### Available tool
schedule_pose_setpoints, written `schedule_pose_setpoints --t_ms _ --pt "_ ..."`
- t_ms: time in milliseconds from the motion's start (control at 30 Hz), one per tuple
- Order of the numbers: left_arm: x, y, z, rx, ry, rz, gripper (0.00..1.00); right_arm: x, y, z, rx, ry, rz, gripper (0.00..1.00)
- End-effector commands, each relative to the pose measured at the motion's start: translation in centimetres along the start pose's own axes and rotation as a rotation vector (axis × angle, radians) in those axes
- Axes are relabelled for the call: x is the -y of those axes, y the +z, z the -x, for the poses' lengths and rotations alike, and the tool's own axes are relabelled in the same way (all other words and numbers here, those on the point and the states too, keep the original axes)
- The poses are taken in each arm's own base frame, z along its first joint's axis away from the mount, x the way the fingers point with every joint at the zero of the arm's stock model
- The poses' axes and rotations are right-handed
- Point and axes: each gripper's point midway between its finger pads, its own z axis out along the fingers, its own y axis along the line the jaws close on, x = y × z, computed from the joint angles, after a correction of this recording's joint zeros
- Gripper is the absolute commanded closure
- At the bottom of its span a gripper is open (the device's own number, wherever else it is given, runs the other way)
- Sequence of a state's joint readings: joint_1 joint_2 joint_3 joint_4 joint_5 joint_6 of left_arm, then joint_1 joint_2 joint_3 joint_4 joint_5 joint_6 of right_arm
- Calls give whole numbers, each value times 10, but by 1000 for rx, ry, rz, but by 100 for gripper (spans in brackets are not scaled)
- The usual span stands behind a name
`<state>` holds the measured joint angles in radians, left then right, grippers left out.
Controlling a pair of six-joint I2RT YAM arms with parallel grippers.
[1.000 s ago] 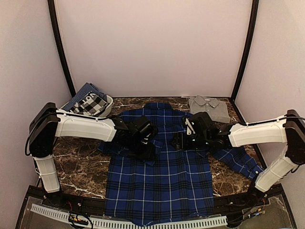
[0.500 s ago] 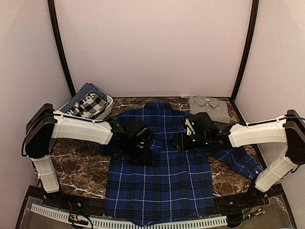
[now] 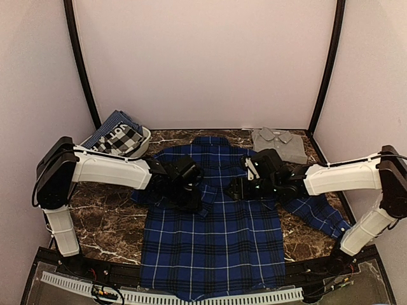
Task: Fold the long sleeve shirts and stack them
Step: Pick up the sleeve from the center of the board, then pass from the left arm to the right
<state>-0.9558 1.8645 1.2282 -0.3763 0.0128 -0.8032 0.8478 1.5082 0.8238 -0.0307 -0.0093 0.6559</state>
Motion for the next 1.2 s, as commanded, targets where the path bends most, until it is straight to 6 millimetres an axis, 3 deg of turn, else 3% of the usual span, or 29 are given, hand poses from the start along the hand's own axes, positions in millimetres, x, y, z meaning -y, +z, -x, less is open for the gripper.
schedule_pose_setpoints --t_ms 0,233,333,733,933,1167 --pt "-1 -11 32 91 -24 -8 66 -12 7 5 -10 -33 46 28" --pt "-7 -14 42 107 -38 -24 93 -27 30 -3 -47 -122 75 27" --pt "-8 -19 48 115 -66 -56 100 -35 39 -6 -63 -143 92 27" --pt "4 -27 43 102 -202 -299 100 -69 54 -12 -126 121 279 25" --pt "8 -21 31 74 -232 -369 100 -74 59 -17 -143 226 326 26" --pt "5 -22 29 83 -243 -375 100 -58 63 -35 -169 297 283 27"
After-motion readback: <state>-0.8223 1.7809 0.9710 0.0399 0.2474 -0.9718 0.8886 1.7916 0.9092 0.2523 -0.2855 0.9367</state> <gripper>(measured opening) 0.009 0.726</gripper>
